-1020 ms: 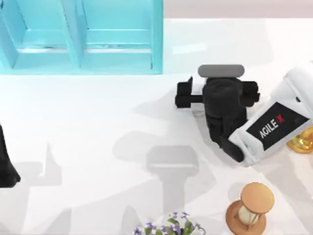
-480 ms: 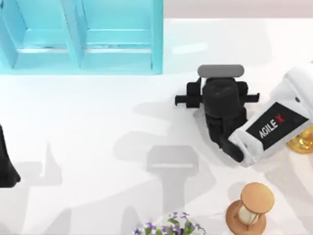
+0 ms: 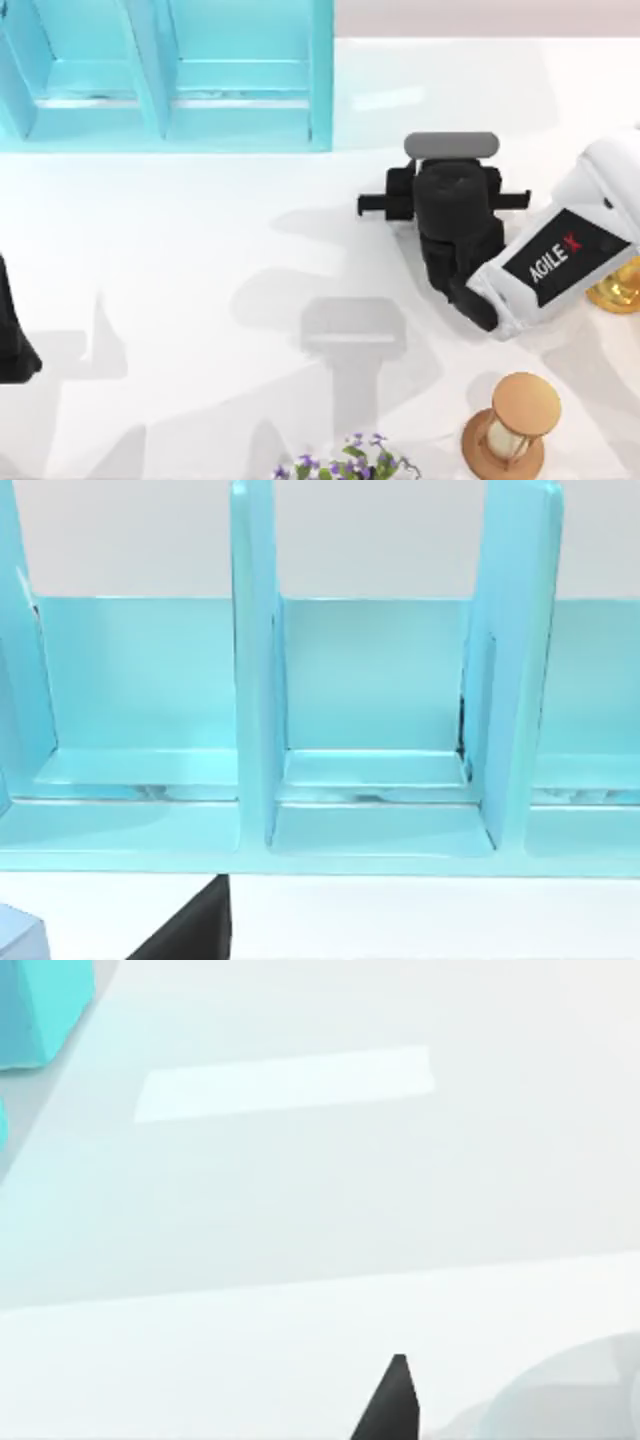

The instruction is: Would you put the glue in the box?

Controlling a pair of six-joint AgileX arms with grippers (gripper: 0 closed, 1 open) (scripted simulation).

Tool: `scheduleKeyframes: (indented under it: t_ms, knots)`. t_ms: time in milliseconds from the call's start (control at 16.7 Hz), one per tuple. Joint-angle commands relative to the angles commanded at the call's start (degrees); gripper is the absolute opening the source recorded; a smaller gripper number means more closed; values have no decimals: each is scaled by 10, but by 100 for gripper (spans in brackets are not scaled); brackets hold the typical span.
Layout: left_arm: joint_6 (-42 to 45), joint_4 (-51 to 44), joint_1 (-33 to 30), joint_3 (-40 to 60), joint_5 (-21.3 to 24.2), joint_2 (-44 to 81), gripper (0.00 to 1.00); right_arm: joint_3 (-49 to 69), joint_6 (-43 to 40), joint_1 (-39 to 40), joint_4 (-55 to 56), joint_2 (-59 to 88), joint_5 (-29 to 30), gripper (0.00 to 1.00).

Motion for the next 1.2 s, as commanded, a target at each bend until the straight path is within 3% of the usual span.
scheduleKeyframes:
  t_ms: [480, 1200]
  knots:
    - [0, 0, 0, 0, 0, 0, 100, -2, 0, -1, -9, -9, -1, 0]
    - [0, 0, 0, 0, 0, 0, 100, 11, 1, -1, -181, -168, -2, 0]
